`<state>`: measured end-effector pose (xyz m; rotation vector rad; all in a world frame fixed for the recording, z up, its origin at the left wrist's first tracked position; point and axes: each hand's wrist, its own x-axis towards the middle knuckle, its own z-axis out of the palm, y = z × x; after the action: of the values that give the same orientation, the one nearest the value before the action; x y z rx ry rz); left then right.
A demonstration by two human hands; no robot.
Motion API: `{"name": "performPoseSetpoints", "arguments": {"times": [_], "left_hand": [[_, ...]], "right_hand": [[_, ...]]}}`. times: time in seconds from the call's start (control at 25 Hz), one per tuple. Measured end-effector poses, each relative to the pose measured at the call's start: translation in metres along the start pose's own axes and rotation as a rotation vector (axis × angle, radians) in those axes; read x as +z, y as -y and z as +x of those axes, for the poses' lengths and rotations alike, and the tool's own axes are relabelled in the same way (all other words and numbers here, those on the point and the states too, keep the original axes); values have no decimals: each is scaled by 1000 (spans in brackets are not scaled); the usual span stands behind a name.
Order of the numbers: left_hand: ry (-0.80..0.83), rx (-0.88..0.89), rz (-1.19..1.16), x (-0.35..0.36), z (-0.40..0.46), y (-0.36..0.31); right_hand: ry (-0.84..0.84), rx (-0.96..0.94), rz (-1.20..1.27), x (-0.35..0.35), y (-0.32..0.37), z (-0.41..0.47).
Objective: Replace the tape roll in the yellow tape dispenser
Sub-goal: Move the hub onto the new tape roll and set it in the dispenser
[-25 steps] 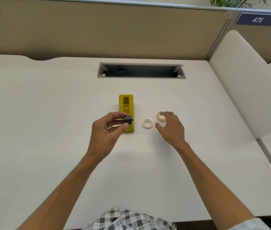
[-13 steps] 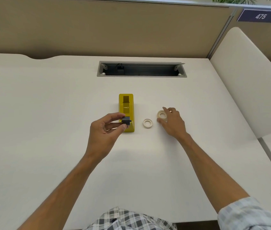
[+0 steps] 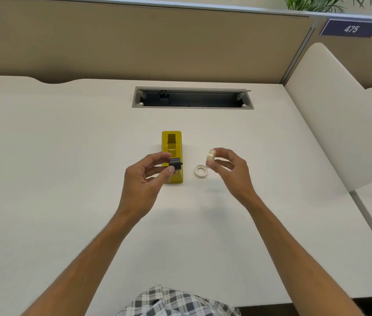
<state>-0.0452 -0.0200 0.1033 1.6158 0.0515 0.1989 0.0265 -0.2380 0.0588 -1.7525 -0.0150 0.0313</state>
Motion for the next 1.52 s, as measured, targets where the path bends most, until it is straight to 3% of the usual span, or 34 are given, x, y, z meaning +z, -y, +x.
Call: {"name": "performPoseSetpoints", "arguments": {"times": [0.36, 1.08, 1.2, 1.36, 1.52], "left_hand": [[27, 51, 23, 1, -4, -6], [102, 135, 23, 1, -18, -12], [95, 144, 24, 2, -19, -13], [75, 163, 19, 2, -19, -12], [63, 273, 106, 4, -20, -10]], "right_hand": [[216, -46, 193, 12, 44, -43], [301, -134, 119, 25, 68, -61], [167, -218, -35, 29, 72, -67], [-187, -474, -377, 40, 78, -78], [-364, -487, -652, 53, 86, -85]]}}
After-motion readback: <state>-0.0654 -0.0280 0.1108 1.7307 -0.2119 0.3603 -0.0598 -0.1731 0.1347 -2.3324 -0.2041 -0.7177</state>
